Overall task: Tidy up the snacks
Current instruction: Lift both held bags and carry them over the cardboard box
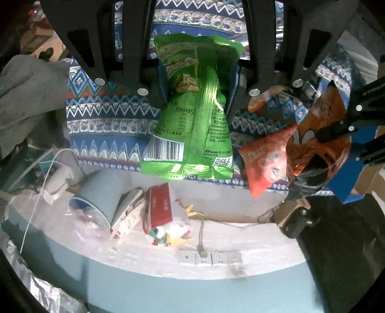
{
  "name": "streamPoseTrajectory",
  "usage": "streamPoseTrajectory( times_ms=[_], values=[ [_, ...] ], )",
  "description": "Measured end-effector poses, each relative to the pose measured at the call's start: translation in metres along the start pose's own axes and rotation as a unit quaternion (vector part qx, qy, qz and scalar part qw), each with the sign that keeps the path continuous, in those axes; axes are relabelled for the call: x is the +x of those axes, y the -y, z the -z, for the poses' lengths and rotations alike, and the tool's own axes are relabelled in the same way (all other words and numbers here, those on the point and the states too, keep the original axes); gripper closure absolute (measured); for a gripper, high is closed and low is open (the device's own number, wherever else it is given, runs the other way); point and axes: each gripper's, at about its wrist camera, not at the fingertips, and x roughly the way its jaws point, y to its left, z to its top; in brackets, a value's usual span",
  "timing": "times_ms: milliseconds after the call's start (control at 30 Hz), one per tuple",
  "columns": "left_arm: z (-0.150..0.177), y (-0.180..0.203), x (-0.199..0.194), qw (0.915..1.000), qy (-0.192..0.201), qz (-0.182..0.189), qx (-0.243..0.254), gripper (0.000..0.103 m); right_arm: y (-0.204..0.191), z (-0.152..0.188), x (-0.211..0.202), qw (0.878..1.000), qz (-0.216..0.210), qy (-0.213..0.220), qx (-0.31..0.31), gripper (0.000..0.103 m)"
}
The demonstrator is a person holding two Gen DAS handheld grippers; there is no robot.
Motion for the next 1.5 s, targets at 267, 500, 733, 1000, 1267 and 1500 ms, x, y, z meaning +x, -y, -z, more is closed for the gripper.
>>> streamPoseTrajectory(
  times_ms=[267,500,733,1000,1267,1500],
  values=[
    [0.008,-0.024,-0.039,0.9990,0.030,-0.027,-0.019,0.068,-0.032,-0.012,-0.021,0.999,-0.020,0.024,-0.024,0.064],
    [0.021,-0.051,-0.066,0.9970,0.046,-0.048,-0.039,0.068,-0.068,-0.022,-0.034,0.997,-0.039,0.040,-0.049,0.064],
    [0.037,-0.086,-0.091,0.9931,0.063,-0.071,-0.069,0.068,-0.108,-0.033,-0.041,0.994,-0.058,0.048,-0.076,0.064],
    [0.059,-0.127,-0.111,0.9883,0.069,-0.082,-0.108,0.068,-0.154,-0.044,-0.038,0.991,-0.074,0.047,-0.104,0.064],
    [0.081,-0.168,-0.124,0.9812,0.072,-0.100,-0.149,0.068,-0.201,-0.056,-0.032,0.986,-0.091,0.047,-0.130,0.064],
    [0.099,-0.196,-0.134,0.9745,0.074,-0.123,-0.172,0.068,-0.245,-0.067,-0.028,0.981,-0.111,0.050,-0.149,0.064]
  ],
)
